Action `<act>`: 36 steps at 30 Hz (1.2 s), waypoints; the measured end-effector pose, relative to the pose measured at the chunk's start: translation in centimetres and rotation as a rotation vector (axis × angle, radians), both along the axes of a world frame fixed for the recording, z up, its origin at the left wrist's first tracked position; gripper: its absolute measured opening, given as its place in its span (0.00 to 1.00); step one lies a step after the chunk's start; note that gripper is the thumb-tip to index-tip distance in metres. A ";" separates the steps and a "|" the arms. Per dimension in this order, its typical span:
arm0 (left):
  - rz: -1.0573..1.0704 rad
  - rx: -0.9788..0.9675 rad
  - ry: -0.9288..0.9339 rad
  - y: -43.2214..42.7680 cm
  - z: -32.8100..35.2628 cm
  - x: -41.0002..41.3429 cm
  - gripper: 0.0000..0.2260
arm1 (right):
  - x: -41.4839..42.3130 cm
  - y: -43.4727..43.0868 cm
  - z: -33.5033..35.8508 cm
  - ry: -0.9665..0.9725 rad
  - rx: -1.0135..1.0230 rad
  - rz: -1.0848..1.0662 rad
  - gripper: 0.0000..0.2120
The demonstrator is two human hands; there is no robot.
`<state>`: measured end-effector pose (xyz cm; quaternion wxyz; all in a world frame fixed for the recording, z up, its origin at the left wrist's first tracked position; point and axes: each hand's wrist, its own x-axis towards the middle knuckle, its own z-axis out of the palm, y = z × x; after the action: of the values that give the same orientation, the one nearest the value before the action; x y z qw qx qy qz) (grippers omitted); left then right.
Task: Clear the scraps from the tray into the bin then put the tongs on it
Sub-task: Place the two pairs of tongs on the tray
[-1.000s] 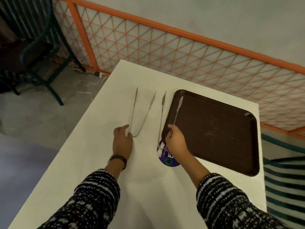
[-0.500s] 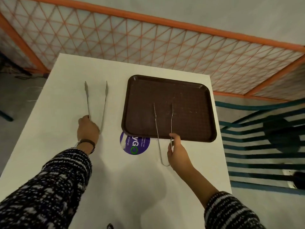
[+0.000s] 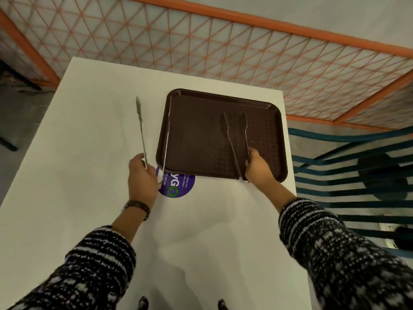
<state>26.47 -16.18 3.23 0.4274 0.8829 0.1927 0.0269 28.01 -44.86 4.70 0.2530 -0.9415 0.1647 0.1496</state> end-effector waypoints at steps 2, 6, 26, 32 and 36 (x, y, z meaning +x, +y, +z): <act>-0.020 -0.037 0.013 -1.2 0.1 -1.1 0.16 | 1.6 -0.9 0.0 0.051 -0.050 0.011 0.27; -0.040 -0.109 0.051 -2.9 0.2 -3.1 0.15 | 3.6 -2.1 -0.5 0.079 -0.084 0.057 0.24; -0.074 -0.139 0.082 -6.2 -0.2 -3.7 0.17 | 2.5 -0.7 -2.1 0.083 0.025 -0.285 0.18; -0.080 -0.143 0.078 -6.9 -0.3 -3.7 0.16 | 3.0 -0.6 -2.3 0.115 0.082 -0.341 0.20; -0.089 -0.114 0.059 -7.1 -0.1 -3.4 0.16 | 2.8 -0.7 -1.9 0.113 0.108 -0.340 0.19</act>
<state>23.03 -23.31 3.17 0.4721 0.8651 0.1668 -0.0293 30.82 -45.56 2.79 0.3154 -0.8752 0.3273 0.1659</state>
